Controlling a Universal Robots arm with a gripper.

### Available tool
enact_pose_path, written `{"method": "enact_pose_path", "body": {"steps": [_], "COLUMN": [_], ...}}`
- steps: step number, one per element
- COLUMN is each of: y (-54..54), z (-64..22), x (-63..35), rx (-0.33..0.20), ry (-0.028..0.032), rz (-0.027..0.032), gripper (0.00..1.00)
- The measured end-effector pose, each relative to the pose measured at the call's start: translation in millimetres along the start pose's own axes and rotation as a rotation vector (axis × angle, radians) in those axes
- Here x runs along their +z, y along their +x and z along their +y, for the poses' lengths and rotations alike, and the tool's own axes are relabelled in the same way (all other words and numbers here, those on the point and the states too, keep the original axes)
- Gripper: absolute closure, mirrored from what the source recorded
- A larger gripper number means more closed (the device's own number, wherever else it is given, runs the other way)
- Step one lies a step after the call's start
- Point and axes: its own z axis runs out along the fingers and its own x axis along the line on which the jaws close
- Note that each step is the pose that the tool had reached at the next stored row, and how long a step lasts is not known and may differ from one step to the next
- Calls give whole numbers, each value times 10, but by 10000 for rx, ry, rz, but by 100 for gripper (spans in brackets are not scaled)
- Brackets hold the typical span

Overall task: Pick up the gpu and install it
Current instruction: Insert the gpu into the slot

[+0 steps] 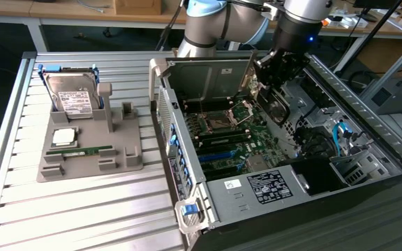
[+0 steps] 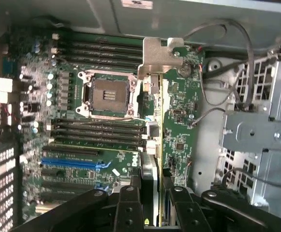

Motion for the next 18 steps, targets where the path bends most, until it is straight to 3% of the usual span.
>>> {"method": "enact_pose_path", "body": {"steps": [16,18], "y": [0,0], "z": [0,0], "x": [9,10], "rx": [-2905,-3068], "ry": [-52,-54], "rz": [-163,-172], "gripper": [73,73]}}
